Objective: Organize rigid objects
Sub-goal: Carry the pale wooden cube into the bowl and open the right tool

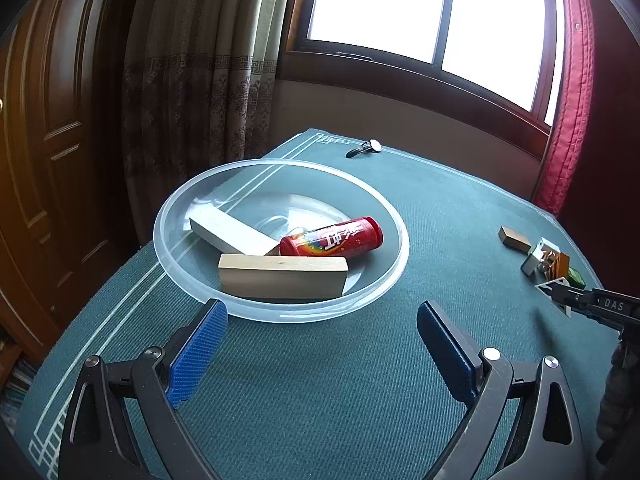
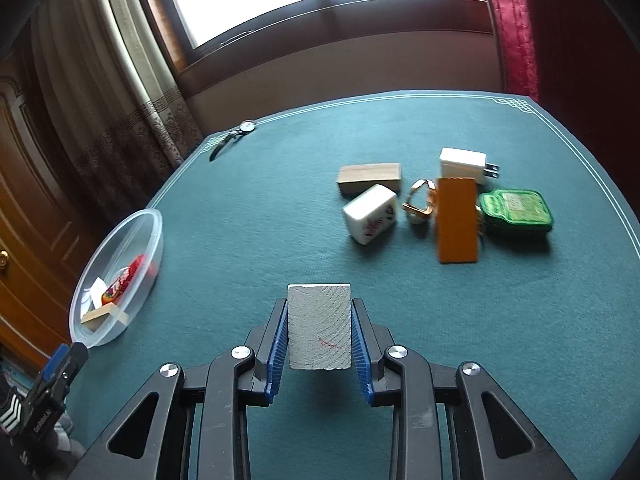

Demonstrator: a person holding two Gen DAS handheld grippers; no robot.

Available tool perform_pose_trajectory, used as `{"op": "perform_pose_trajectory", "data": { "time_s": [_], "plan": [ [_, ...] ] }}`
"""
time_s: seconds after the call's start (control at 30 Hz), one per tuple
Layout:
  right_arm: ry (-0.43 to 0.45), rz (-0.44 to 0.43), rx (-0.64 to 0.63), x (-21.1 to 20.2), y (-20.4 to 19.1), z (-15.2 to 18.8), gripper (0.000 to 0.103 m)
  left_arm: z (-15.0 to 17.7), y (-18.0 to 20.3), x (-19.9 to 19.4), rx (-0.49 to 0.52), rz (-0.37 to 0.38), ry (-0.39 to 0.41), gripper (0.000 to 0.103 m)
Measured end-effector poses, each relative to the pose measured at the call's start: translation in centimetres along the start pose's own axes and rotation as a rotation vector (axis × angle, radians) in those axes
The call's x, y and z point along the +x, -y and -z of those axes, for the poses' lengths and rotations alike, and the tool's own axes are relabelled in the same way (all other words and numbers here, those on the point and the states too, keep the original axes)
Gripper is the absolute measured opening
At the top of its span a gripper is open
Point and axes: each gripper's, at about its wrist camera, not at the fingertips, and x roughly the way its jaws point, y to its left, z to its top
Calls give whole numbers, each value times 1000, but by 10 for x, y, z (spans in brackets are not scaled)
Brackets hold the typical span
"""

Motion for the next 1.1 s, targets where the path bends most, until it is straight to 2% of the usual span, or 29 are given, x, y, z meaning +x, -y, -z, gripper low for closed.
{"op": "perform_pose_trajectory", "data": {
  "time_s": [0.33,0.53,0.87,1.1],
  "plan": [
    [-21,-156,-121,10,-82,-18,31,0,-10,0,-53,38,-10,97],
    [-55,-213,-233,20,-132,-20,31,1,-18,0,-91,49,-16,97],
    [-143,-199,-406,40,-180,-18,31,1,-30,4,-147,68,-36,97],
    [-223,-172,-482,58,-194,-21,31,2,-35,9,-173,75,-59,97]
  ]
}}
